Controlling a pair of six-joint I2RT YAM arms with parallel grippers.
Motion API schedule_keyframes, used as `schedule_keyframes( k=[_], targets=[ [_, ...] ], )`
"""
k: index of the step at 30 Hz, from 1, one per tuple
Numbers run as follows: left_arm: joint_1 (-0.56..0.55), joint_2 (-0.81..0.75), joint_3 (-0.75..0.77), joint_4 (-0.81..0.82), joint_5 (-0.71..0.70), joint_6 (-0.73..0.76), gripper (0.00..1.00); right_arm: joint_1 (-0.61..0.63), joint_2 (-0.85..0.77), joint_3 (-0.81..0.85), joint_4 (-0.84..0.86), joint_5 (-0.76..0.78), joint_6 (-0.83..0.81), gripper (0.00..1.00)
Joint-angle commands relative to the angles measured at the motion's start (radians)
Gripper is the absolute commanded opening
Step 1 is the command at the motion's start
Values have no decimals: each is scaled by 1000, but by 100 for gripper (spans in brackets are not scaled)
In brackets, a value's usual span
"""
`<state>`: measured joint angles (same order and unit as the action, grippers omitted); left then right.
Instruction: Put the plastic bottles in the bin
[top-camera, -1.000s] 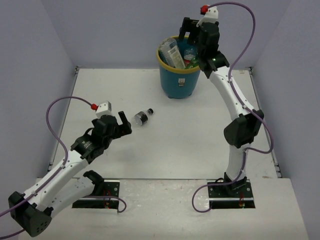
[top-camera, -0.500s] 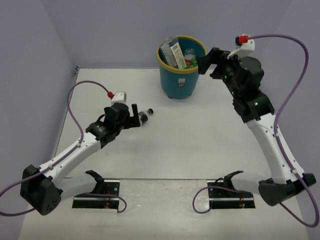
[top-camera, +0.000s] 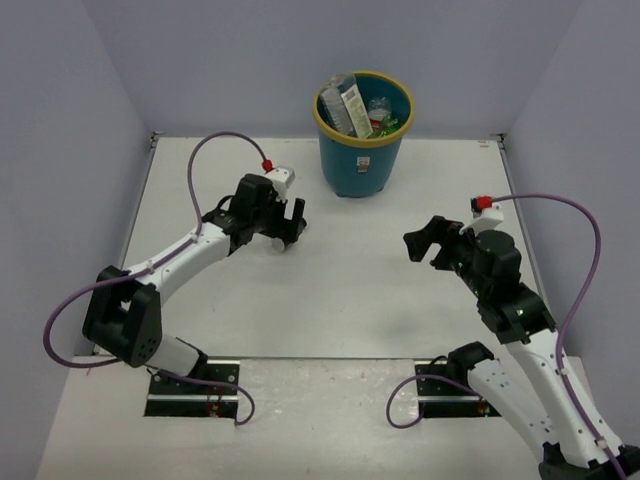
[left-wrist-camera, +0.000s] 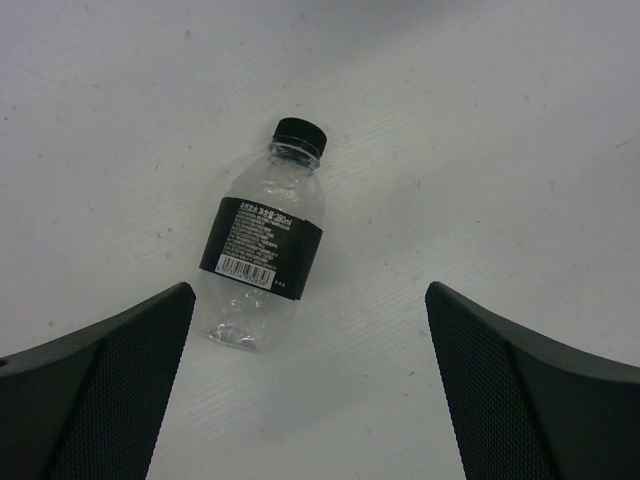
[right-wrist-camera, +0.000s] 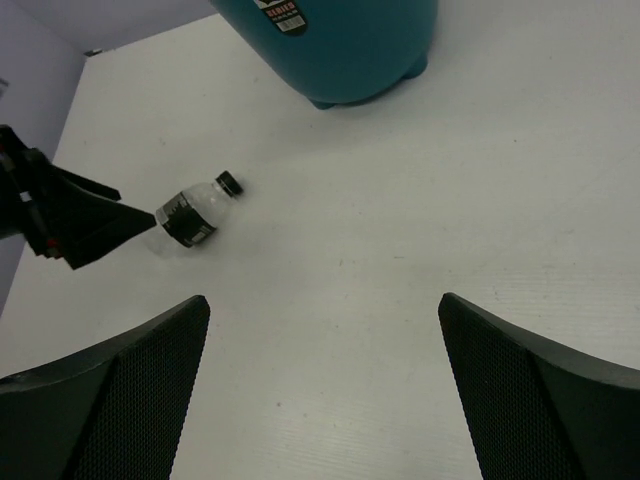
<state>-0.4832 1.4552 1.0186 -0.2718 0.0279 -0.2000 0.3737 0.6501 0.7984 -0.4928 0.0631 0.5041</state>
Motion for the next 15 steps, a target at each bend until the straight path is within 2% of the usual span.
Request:
schedule_keyframes(
  k=[1, 7, 15],
  targets=[
    [15, 73, 87, -4, 3, 105, 100, 1, -50, -39, 26, -11, 24, 99],
    [32, 203, 132, -1, 13, 168, 100, 1, -49, -50, 14, -28, 4, 99],
    [42, 405, 195, -56, -1, 159, 98, 1, -54, -61, 10, 14, -12, 99]
  ],
)
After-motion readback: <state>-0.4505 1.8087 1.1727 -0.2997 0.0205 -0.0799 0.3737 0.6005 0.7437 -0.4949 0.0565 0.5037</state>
